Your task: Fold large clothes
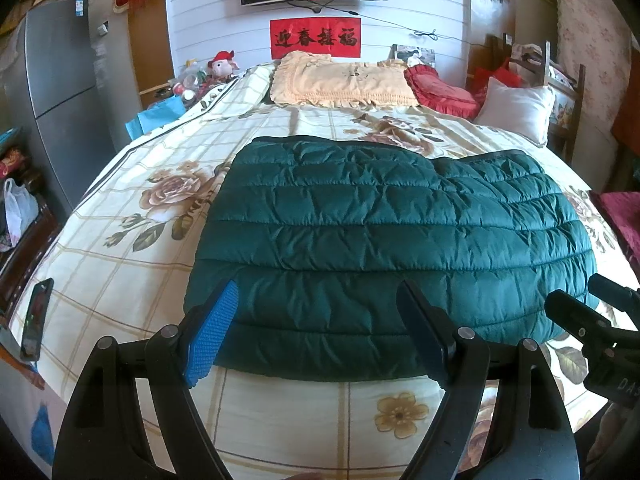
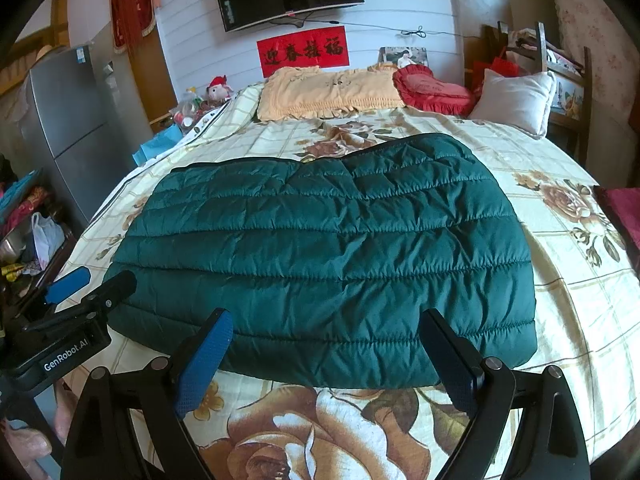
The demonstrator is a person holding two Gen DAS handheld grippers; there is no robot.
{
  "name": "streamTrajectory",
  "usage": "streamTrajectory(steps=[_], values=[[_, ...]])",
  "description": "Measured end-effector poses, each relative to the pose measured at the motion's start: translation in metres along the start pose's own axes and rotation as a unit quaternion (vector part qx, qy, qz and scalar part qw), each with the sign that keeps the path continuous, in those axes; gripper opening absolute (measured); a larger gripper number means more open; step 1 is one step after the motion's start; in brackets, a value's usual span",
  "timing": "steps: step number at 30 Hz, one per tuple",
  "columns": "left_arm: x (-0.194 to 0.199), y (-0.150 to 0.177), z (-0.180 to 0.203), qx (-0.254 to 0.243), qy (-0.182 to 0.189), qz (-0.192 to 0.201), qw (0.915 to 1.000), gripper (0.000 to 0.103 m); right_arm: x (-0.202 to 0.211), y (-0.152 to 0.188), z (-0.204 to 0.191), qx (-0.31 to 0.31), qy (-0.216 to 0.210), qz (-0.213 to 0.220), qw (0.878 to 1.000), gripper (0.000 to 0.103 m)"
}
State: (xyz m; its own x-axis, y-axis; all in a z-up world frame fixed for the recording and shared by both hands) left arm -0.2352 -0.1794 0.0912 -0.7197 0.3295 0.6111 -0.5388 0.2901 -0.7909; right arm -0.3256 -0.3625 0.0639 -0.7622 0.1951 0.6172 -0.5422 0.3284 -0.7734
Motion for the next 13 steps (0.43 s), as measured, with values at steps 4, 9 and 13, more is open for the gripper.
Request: streamTrajectory(steps=[4,9,13], values=[[-0.0022,0.0003,0.0028,-0.002,0.003,0.001,1.0000,0.082,0.0000,0.0001,-0.0005,0.000,0.000,-0.002,1.000,0.093],[-0.0036,0.0018,0.0031,-0.002,0.007,0.004,1.0000,0.082,-0.0011,0.0007,-0.0013,-0.002,-0.001,-0.005,1.000,0.093],[-0.0066,0.0023,0.0004,-0.002,0.007,0.003,1.0000,0.082,-0.0017,0.0002,-0.0006,-0.002,-0.001,-0.005,1.000,0.093]])
Point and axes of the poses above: each gripper's, at about its wrist camera, not at the fingertips, and x roughly against the way its jaws point, z to its right, y to its underside, the point moved 3 cm from there along -x, roughly the way its jaws point, and after that the axes turned 4 degrees about z, right-handed, at the moved point
